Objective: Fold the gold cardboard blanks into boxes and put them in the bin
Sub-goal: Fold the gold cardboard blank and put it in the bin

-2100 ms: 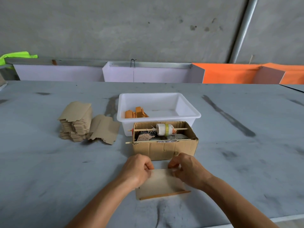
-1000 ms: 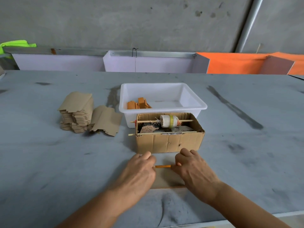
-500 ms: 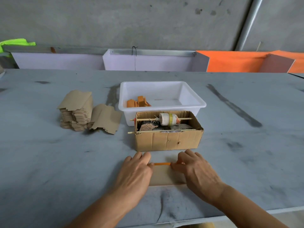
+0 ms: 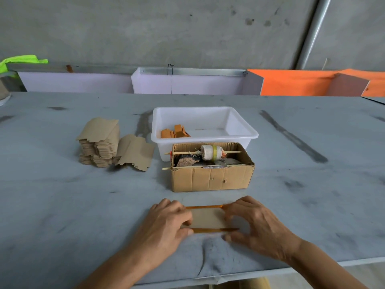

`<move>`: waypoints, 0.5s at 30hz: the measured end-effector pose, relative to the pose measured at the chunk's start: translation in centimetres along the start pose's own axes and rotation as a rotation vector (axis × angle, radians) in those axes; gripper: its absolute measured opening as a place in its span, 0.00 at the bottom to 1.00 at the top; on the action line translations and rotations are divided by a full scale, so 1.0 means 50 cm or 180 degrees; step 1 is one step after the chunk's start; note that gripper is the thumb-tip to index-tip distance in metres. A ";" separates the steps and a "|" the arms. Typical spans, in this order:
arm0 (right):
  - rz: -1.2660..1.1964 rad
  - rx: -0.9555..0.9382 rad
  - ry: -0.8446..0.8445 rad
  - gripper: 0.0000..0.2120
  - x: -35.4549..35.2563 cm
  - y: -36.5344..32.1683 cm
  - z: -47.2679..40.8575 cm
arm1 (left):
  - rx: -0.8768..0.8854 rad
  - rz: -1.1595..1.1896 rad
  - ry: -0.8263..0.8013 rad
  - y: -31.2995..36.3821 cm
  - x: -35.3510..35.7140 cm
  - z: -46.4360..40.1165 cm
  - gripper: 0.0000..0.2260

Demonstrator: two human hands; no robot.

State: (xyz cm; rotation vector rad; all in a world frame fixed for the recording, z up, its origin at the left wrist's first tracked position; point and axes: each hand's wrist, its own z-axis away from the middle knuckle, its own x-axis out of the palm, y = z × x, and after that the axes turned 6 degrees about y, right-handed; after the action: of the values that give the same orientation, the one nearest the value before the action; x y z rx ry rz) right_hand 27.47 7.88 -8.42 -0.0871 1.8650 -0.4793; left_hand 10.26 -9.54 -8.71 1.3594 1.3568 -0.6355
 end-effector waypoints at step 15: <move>-0.1384 0.1385 0.0815 0.07 0.009 -0.019 -0.032 | -0.1553 0.2252 0.0457 -0.020 0.001 -0.037 0.06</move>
State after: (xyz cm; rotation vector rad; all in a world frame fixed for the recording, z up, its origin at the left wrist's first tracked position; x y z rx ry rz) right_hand 25.69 7.35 -8.04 -0.1444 1.9474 -1.2354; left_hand 8.77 -8.06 -8.51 1.3634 0.9476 0.2580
